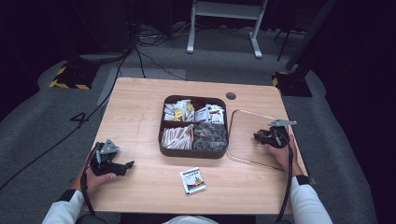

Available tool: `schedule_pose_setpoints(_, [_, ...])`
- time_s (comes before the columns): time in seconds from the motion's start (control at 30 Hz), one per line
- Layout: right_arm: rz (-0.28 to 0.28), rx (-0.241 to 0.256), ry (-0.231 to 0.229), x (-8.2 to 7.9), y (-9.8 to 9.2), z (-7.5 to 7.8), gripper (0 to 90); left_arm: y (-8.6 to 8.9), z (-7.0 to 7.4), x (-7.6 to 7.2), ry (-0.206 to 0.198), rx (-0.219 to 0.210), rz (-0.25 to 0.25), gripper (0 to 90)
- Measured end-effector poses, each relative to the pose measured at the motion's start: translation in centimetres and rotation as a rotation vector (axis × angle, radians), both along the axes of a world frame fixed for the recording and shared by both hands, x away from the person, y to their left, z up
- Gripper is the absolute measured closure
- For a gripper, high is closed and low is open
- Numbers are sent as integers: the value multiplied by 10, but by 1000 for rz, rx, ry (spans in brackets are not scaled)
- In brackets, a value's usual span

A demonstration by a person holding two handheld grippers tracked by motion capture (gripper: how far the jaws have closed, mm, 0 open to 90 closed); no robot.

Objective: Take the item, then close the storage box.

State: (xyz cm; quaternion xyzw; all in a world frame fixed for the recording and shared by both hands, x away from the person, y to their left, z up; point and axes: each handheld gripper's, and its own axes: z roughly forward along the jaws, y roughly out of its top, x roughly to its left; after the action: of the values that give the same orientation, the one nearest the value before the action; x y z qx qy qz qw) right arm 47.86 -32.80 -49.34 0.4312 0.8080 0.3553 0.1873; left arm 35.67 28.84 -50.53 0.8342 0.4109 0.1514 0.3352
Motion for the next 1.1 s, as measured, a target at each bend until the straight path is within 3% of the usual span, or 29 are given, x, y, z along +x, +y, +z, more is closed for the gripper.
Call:
schedule_pose_setpoints(0.07, [23,-35,-10,0,2,1,590,0,0,0,0,0,1,117])
schedule_pose_setpoints(0.63, [-11,-39,-29,-2,-3,3,592,0,0,0,-2,0,0,118])
schedule_pose_setpoints(1.1, [-19,-31,-77,-11,-10,27,592,0,0,0,0,-1,-1,118])
